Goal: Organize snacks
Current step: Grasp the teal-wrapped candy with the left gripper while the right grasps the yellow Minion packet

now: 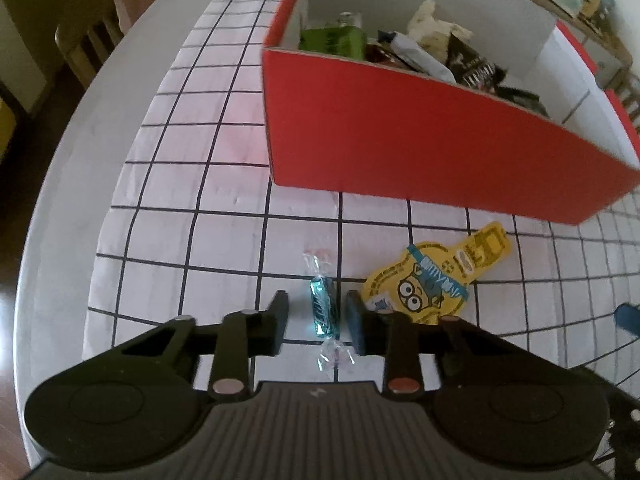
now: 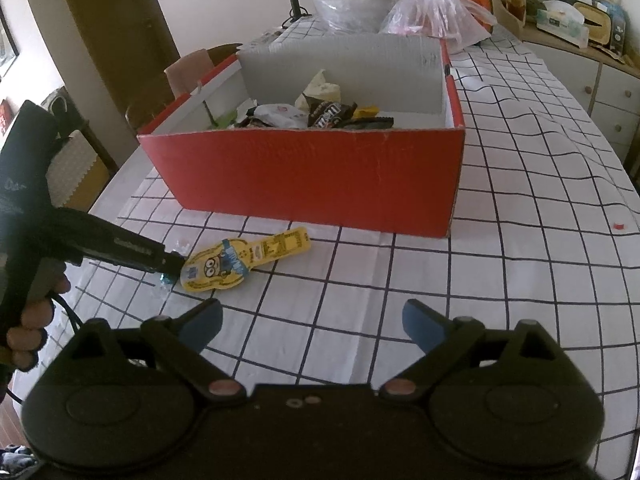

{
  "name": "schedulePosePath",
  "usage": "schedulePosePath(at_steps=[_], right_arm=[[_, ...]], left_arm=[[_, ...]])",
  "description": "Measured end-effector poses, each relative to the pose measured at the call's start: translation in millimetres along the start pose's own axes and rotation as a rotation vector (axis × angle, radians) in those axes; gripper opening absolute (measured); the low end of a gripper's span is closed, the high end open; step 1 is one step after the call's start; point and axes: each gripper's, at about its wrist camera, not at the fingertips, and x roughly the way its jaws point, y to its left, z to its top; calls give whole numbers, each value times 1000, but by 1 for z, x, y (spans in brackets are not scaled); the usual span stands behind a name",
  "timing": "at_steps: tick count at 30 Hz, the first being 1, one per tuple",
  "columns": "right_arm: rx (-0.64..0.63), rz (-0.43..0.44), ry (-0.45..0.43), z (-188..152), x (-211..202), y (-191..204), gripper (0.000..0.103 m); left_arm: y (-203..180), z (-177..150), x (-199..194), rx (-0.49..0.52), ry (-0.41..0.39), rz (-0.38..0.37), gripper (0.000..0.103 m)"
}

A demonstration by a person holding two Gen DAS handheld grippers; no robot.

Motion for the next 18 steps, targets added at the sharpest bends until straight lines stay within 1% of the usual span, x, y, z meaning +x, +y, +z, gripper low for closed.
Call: schedulePosePath(at_steps=[1, 2, 6, 10, 18], right_arm=[[-2, -2, 0, 0, 0, 0, 97], [-2, -2, -1, -1, 0, 0, 97], [-4, -4, 4, -2, 1, 2, 96], [-6, -6, 6, 0, 3, 7, 96], [-8, -13, 26, 7, 19, 35, 96]], left_arm=[[0, -1, 0, 8, -3, 1, 15], [1, -1, -1, 12, -5, 3, 13], [6, -3, -2, 14, -15, -16, 12], [15, -4, -5, -4, -21, -29, 12], [47, -6, -17, -50, -38, -58, 12]])
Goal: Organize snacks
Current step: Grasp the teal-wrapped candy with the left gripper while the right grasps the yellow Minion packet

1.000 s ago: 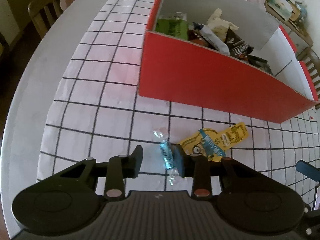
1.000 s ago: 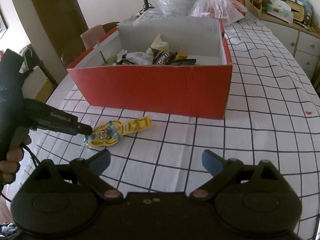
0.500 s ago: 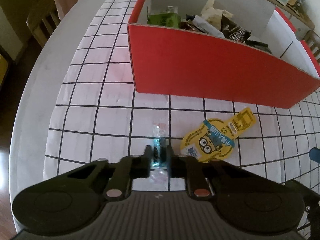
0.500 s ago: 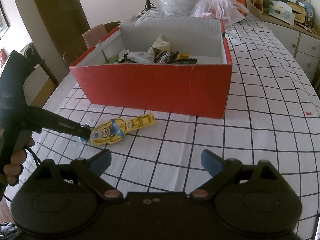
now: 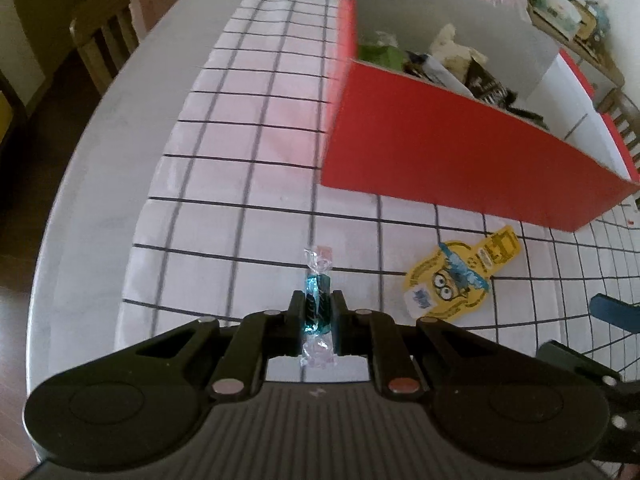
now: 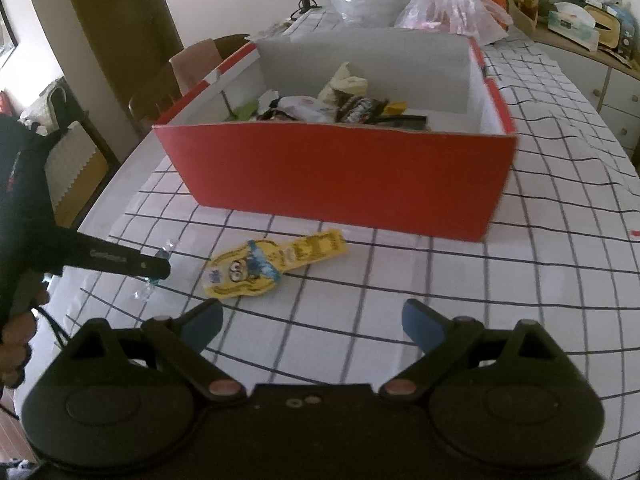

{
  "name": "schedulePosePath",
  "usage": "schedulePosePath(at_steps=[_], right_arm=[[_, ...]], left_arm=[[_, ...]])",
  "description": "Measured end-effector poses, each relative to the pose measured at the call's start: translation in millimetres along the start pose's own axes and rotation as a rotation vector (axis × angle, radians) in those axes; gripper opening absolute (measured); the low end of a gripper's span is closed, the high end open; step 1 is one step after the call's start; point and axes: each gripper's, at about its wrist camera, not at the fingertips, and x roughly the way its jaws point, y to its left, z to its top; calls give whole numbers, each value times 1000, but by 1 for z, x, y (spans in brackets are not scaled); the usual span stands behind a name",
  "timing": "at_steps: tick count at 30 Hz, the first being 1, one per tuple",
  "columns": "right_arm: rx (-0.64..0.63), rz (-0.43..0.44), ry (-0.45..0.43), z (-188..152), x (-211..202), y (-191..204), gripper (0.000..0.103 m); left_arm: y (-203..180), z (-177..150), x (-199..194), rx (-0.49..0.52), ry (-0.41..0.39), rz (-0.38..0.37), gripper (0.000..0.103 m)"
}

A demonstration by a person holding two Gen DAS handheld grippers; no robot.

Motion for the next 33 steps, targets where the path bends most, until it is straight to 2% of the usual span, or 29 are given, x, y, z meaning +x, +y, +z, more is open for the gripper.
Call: schedulePosePath(at_steps=[4, 10, 18, 20, 26, 28, 30, 33], right_arm=[[32, -26, 20, 7, 15, 16, 96], [211, -112, 67, 21, 41, 29, 96], [374, -313, 89, 34, 67, 46, 93], [411, -338, 99, 36, 74, 48, 92], [426, -438, 130, 44, 90, 63, 91], [419, -458, 135, 45, 93, 67, 87], [407, -460, 152, 45, 97, 71, 82], [395, -445, 153, 40, 96, 75, 80]], left_arm=[[16, 0, -9, -7, -17, -16, 12], [39, 3, -16, 8, -38, -45, 12], [61, 14, -13, 45, -41, -106, 12], [64, 18, -13, 55, -44, -116, 12], [73, 26, -10, 74, -38, -146, 12], [75, 27, -10, 78, -40, -153, 12], [75, 28, -9, 80, -36, -160, 12], [75, 29, -8, 83, -35, -165, 12]])
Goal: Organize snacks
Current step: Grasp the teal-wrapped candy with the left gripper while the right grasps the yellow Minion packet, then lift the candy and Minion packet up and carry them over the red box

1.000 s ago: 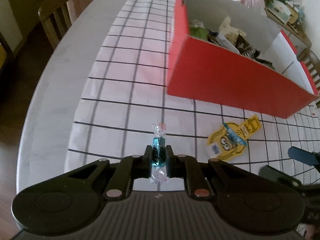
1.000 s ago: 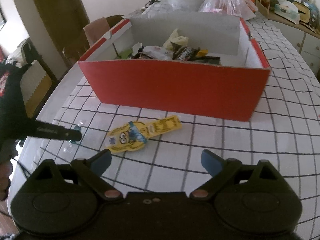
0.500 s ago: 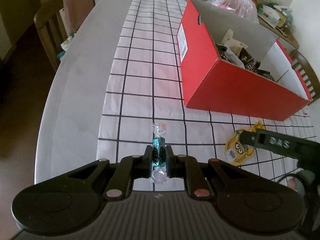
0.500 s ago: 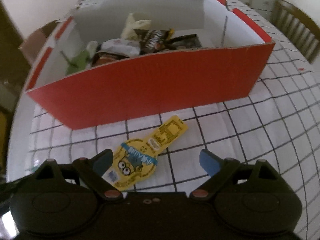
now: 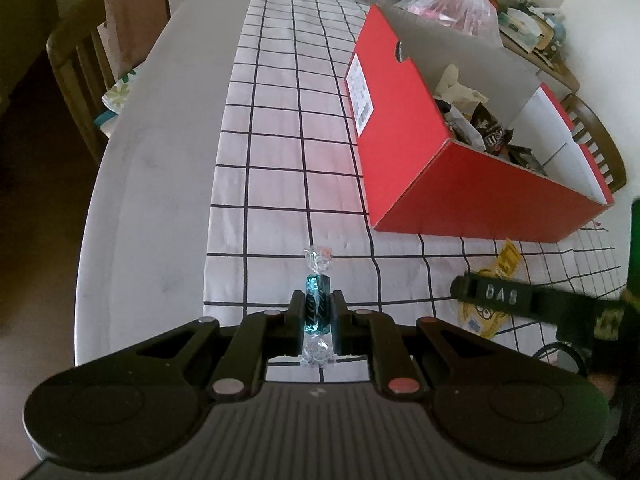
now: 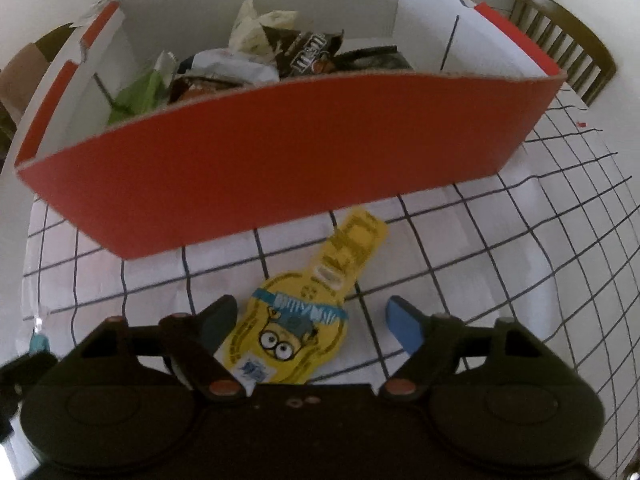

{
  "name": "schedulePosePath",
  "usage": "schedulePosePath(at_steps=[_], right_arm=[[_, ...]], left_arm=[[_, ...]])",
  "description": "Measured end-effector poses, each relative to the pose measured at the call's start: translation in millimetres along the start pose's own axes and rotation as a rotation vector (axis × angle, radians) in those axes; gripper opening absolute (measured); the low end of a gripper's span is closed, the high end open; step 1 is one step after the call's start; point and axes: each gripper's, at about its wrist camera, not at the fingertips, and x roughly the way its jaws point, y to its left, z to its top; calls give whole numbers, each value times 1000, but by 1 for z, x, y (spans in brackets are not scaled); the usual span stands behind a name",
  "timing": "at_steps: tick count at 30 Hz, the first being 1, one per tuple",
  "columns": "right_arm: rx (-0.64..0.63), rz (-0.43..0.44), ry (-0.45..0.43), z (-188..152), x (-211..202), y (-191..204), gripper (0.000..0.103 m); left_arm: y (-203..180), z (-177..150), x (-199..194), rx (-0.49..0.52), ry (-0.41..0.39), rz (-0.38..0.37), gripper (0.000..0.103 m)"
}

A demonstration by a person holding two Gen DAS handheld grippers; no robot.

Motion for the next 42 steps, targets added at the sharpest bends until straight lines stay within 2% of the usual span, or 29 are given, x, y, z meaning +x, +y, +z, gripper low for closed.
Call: schedulePosePath(at_steps=[4, 6, 9, 15, 25, 34, 42], right_arm=[[-46, 24, -29, -12, -8, -8, 67], [-68, 36, -45, -16, -13, -14, 56], [-97, 67, -64, -23, -18, -25, 51], [-104, 95, -83, -36, -30, -46, 51], [-83, 153, -163, -28, -58, -86, 51], [-139, 205, -247, -7, -89, -120, 51], [-197, 300, -304, 33, -112, -128, 51]], left_arm=[[-2, 1, 0, 2, -1, -6, 12], [-5, 2, 0, 7, -5, -9, 12], [-11, 1, -1, 14, -6, -12, 12], [-25, -1, -6, 30, -11, -11, 12], [-64, -1, -24, 36, -53, -19, 12], [-111, 9, -49, 46, -132, -34, 12], [-139, 34, -58, 43, -186, -26, 12]])
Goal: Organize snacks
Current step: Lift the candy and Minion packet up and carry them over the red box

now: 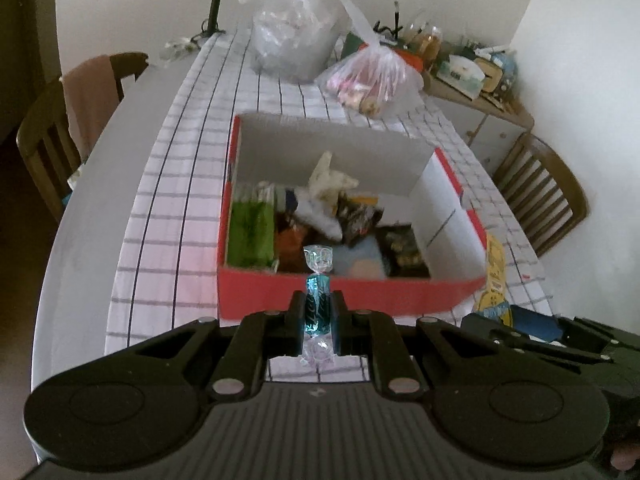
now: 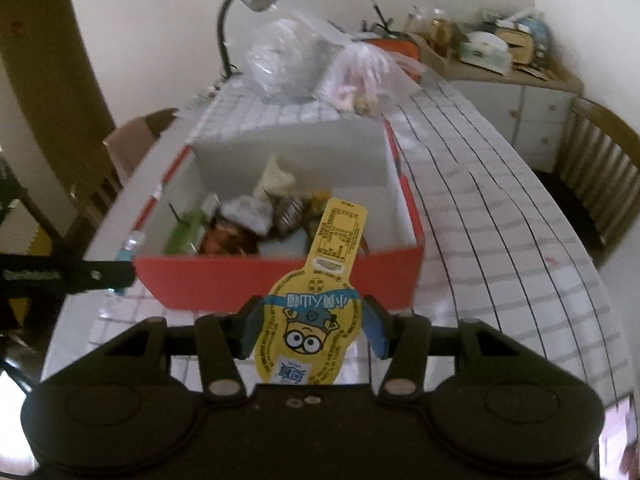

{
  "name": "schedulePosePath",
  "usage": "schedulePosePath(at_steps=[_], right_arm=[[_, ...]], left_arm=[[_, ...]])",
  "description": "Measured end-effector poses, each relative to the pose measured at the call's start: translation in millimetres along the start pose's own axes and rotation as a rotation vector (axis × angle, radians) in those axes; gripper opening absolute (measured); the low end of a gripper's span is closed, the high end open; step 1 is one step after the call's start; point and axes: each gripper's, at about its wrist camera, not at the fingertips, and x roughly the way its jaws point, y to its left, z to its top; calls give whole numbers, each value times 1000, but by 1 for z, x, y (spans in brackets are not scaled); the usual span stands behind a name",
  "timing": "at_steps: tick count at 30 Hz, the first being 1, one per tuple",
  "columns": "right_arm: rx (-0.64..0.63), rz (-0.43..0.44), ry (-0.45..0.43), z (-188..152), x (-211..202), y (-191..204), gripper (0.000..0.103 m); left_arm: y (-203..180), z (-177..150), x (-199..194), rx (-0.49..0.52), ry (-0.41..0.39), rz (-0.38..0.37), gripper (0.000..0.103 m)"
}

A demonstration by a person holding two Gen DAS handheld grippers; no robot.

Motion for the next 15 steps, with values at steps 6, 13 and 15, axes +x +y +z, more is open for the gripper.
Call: schedulePosePath(at_steps=[6, 13, 15], right_arm=[[-54, 43, -39, 34, 4, 1, 51], [-90, 35, -39, 59, 24, 1, 51], [-98, 30, -37, 64, 31, 0, 51]], left_arm=[[-12, 23, 8, 9, -22, 18, 12], [-18, 48, 22, 26, -25, 37, 12], [-19, 54, 28, 31, -23, 41, 12]])
